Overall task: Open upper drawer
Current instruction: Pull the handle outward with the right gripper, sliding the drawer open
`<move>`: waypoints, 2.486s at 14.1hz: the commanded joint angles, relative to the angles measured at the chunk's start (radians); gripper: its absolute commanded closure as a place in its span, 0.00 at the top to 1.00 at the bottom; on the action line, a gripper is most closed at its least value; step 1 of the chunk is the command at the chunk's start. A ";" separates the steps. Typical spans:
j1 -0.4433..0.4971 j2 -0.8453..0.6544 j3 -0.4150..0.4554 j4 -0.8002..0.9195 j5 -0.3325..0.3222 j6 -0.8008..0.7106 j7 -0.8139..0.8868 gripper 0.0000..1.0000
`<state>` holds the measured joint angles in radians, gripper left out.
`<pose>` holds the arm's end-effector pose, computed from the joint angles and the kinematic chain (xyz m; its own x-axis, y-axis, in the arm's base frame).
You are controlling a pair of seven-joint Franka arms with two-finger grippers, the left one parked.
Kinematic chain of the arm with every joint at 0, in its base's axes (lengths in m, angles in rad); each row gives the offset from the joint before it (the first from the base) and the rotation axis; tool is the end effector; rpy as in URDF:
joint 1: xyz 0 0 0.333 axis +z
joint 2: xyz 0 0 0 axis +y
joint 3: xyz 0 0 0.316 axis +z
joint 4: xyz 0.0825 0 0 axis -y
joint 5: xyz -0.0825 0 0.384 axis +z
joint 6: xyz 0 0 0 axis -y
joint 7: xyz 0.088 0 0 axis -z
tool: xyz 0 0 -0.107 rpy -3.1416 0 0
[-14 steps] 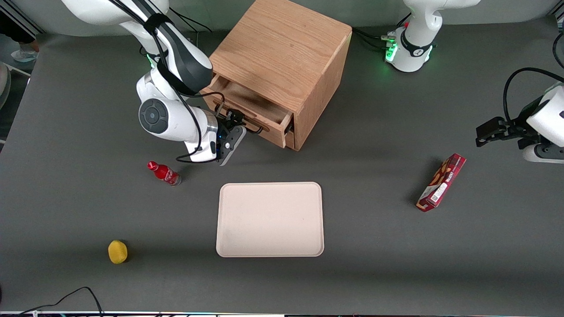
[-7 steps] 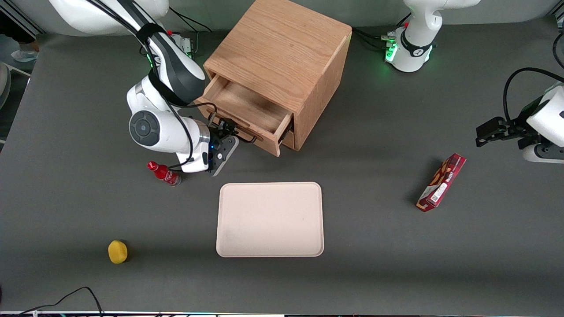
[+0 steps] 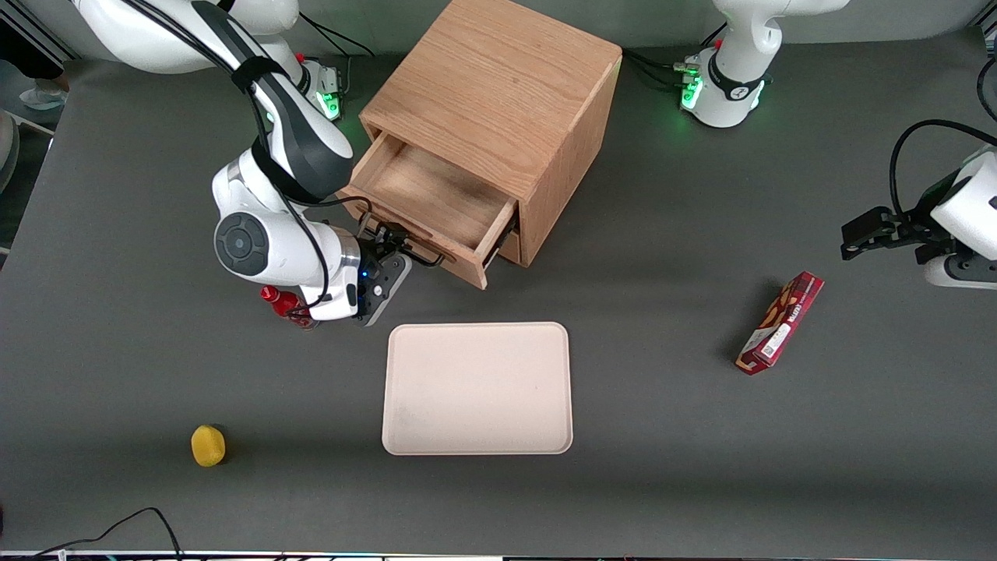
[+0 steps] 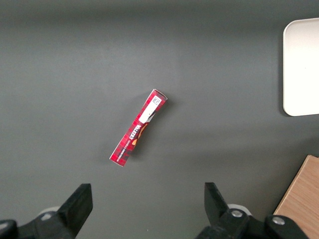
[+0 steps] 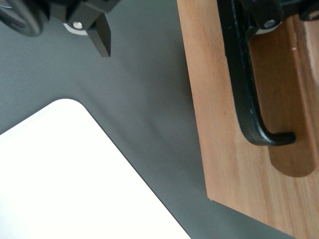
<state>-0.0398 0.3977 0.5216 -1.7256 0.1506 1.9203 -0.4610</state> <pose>0.5689 0.2766 0.3712 0.6513 0.7588 -0.0050 0.7069 -0.6091 -0.3594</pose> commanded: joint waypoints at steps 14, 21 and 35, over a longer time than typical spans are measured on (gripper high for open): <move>0.015 0.148 -0.035 0.221 -0.101 -0.060 -0.045 1.00; 0.014 0.167 -0.037 0.282 -0.135 -0.124 -0.053 1.00; 0.014 0.196 -0.101 0.363 -0.155 -0.141 -0.200 1.00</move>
<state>-0.0366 0.5611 0.4240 -1.4248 0.0233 1.8033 -0.6348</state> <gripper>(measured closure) 0.000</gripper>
